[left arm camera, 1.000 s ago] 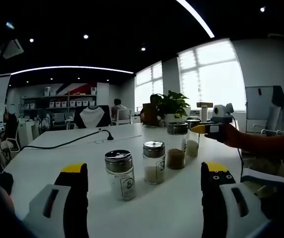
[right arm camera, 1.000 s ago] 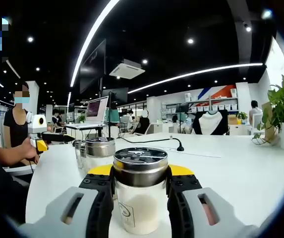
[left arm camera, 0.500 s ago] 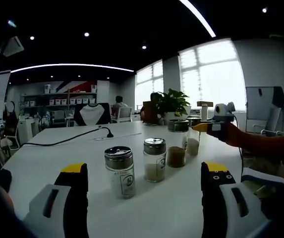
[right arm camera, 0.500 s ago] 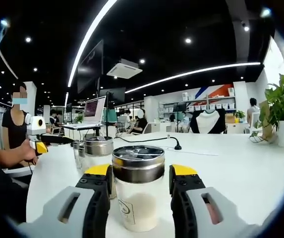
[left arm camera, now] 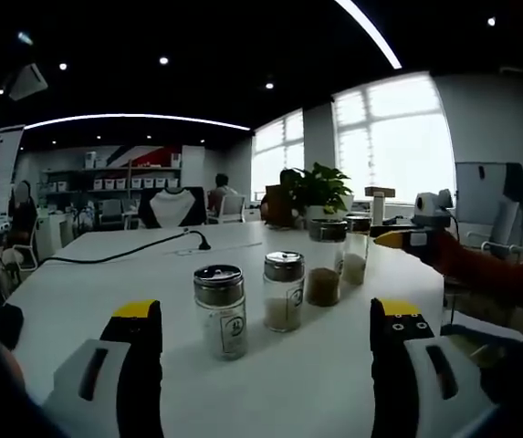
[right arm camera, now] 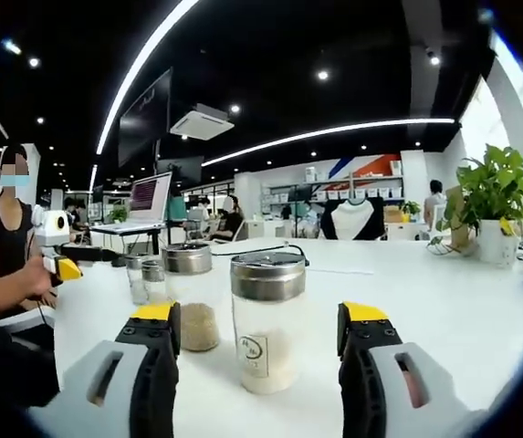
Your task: Rotate the seasoning bottle until the label or dispensing opening points toward the visible target arrow and the bottle remains upright within the marked orientation range
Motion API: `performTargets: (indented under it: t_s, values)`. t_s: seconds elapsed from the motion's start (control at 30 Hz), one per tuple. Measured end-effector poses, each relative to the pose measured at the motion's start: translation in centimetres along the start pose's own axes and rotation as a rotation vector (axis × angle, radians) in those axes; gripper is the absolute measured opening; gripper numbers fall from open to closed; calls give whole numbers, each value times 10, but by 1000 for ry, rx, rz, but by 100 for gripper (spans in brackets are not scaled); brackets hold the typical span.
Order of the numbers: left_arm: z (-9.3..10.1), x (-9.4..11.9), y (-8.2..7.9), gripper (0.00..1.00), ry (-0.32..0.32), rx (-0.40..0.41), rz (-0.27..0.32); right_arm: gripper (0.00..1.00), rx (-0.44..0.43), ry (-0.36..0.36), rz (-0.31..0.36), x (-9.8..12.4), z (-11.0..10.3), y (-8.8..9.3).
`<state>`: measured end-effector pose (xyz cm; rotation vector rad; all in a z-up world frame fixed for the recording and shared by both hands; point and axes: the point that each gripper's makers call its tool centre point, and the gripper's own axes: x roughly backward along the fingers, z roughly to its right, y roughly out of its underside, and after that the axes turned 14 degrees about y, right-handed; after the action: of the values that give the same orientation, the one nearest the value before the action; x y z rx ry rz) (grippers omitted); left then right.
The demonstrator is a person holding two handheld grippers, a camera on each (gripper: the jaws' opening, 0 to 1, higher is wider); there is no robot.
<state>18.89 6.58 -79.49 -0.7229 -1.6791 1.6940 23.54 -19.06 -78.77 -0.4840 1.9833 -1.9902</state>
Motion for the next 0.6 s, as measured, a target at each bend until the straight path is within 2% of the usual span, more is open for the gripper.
performTargets:
  t_s: [0.1,0.23,0.3,0.37,0.47,0.6]
  values:
    - [3,0,-2,100,6,9,5,73,12,18,-17,8,-6,8]
    - [9,3,2,100,7,19,-1,81,-4,37,-29,13,-7,10]
    - [14,7,6,100,10,32,-9,85,-26,42,-25,23,-14,9]
    - [20,12,6,100,9,28,-1,85,-4,45,-26,34,-23,11]
    - [28,24,15,100,-11,34,-7,85,13,52,-22,51,-33,16]
    - [49,37,18,100,-15,24,2,87,20,60,-24,73,-38,23]
